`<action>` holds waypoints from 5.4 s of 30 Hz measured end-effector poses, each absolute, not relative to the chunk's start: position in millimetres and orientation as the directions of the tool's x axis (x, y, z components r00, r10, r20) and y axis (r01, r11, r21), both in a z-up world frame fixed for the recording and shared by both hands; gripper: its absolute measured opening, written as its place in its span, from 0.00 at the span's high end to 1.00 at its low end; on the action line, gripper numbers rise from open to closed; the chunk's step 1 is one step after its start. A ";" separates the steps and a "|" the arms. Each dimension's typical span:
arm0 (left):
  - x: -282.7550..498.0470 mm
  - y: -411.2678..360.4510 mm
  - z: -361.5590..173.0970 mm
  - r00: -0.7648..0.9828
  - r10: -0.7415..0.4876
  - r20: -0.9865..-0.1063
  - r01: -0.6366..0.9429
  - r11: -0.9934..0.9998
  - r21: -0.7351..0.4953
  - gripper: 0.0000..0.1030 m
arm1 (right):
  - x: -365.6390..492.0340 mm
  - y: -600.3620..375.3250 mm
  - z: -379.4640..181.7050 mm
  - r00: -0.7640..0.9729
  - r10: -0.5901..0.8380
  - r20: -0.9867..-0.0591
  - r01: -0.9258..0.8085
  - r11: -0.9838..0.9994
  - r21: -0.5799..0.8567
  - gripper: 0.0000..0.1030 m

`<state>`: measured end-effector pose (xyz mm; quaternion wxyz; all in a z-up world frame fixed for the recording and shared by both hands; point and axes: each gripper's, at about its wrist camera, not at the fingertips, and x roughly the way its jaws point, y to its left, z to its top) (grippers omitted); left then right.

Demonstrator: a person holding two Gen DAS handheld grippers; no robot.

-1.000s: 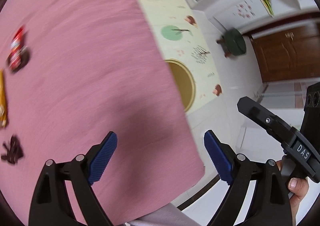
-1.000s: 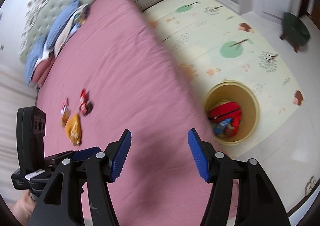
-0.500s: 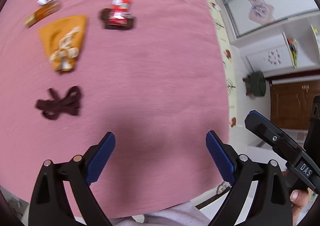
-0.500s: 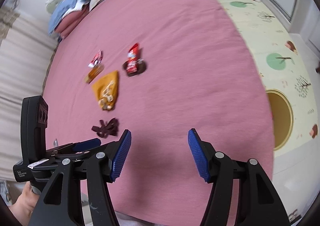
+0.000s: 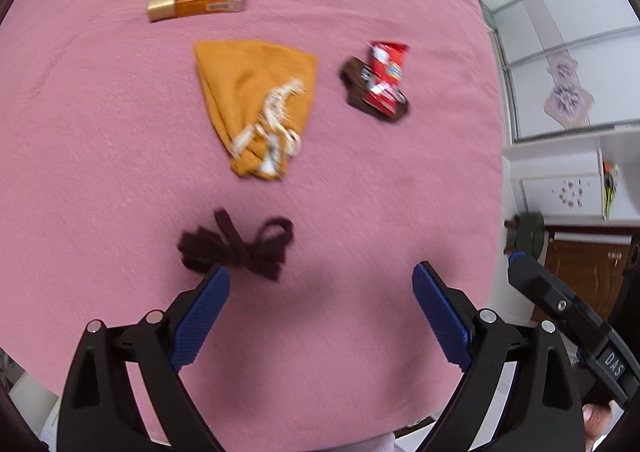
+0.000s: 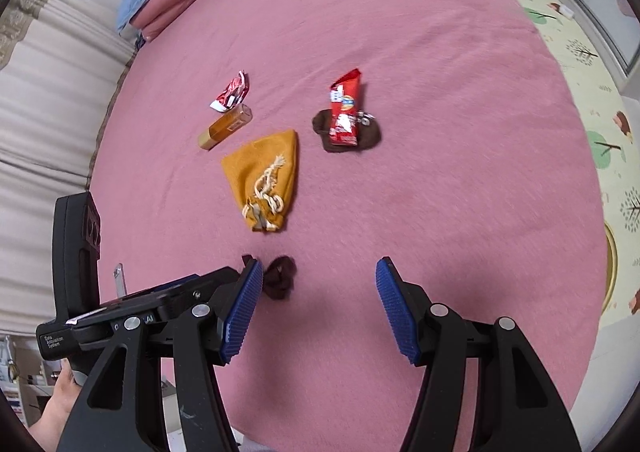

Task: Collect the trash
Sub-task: 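Move both tools back over the remaining items on the bed, then grasp the mustard drawstring pouch with left tool while right tool grasps red candy wrapper, then carry the mustard pouch and red candy wrapper over the yellow bucket, then open both tools to drop the pouch and wrapper into the bucket, then move both tools back over the shoelace and brown sock on the bed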

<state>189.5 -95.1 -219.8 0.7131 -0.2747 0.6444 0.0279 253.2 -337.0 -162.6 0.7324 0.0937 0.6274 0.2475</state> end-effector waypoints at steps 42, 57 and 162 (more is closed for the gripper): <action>284.3 -28.4 -344.6 0.031 -0.229 -0.973 -0.578 0.790 -0.204 0.35 | 412.2 -255.8 -284.6 0.040 0.345 -0.938 -0.240 0.914 0.326 0.74; 239.7 -16.6 -279.6 0.130 -0.304 -0.944 -0.573 0.754 -0.322 0.62 | 331.2 -285.6 -230.4 0.003 0.444 -0.896 -0.248 0.868 0.430 0.74; 225.7 -391.6 -238.4 -0.067 -0.376 -0.924 0.036 0.925 -0.379 0.12 | 199.6 -617.1 -182.1 0.253 0.383 -0.889 0.184 0.883 0.432 0.50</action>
